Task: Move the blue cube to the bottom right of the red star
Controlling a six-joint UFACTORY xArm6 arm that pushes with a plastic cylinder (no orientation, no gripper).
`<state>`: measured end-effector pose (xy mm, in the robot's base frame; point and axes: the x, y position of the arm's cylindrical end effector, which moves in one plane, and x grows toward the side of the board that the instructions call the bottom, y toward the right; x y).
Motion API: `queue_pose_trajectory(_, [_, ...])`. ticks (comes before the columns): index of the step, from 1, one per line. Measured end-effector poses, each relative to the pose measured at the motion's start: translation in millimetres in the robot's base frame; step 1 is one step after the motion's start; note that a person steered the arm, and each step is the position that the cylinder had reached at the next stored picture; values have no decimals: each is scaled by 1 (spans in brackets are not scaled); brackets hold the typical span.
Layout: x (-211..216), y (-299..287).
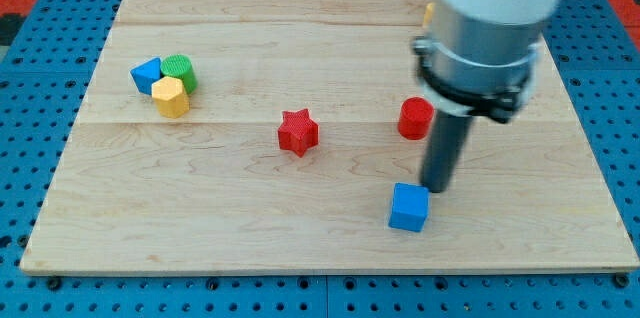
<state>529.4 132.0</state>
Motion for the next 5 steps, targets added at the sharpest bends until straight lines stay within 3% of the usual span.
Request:
queue_pose_trajectory(1, [42,39])
queue_pose_trajectory(2, [76,-50])
queue_pose_trajectory(3, [30,-91])
queue_pose_trajectory(5, [58,-30])
